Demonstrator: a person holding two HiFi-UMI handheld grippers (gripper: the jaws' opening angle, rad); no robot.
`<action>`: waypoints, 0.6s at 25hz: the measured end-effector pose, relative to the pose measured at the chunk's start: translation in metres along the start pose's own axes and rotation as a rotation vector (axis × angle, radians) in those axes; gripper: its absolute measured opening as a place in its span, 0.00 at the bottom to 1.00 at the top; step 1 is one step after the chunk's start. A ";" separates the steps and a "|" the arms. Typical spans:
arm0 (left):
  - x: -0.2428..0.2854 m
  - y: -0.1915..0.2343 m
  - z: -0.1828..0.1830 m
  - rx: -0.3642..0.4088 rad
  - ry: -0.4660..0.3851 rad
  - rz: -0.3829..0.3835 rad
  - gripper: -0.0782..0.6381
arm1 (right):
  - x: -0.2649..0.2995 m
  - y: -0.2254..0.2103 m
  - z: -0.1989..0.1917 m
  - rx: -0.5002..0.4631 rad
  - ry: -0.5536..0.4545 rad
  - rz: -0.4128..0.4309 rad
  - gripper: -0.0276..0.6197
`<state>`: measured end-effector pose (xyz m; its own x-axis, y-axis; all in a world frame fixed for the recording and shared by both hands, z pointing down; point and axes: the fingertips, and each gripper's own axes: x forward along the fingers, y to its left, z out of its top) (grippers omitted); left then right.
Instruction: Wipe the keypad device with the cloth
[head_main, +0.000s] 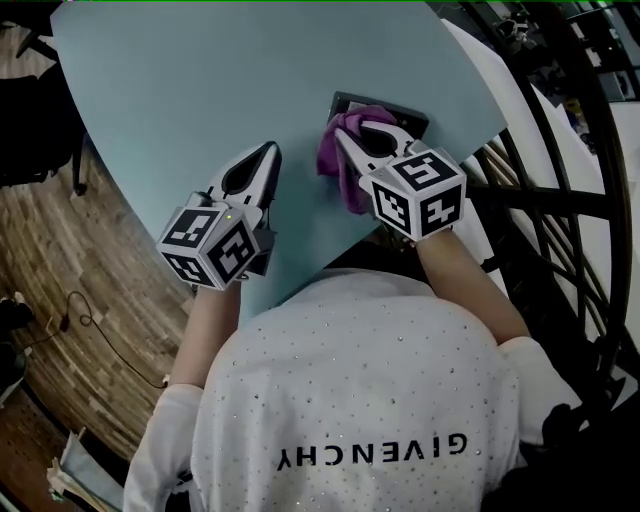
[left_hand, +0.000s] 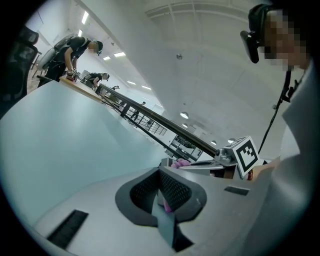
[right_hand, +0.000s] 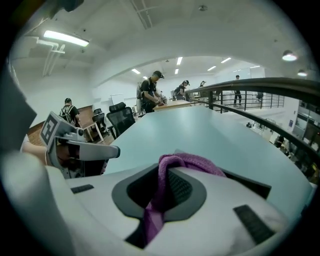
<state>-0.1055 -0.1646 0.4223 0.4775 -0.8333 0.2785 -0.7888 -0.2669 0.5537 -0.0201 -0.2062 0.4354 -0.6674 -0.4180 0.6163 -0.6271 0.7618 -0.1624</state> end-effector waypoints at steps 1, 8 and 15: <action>-0.001 -0.001 -0.003 0.003 0.004 0.011 0.11 | -0.002 -0.002 -0.002 0.003 -0.005 0.000 0.08; 0.006 -0.015 -0.008 0.001 0.009 0.074 0.11 | -0.022 -0.017 -0.007 0.035 -0.053 0.022 0.08; 0.018 -0.036 -0.022 0.010 0.058 0.130 0.11 | -0.049 -0.045 -0.028 0.096 -0.060 0.005 0.08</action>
<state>-0.0605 -0.1593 0.4249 0.3919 -0.8322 0.3922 -0.8494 -0.1634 0.5019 0.0526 -0.2063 0.4340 -0.6921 -0.4453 0.5681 -0.6571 0.7143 -0.2407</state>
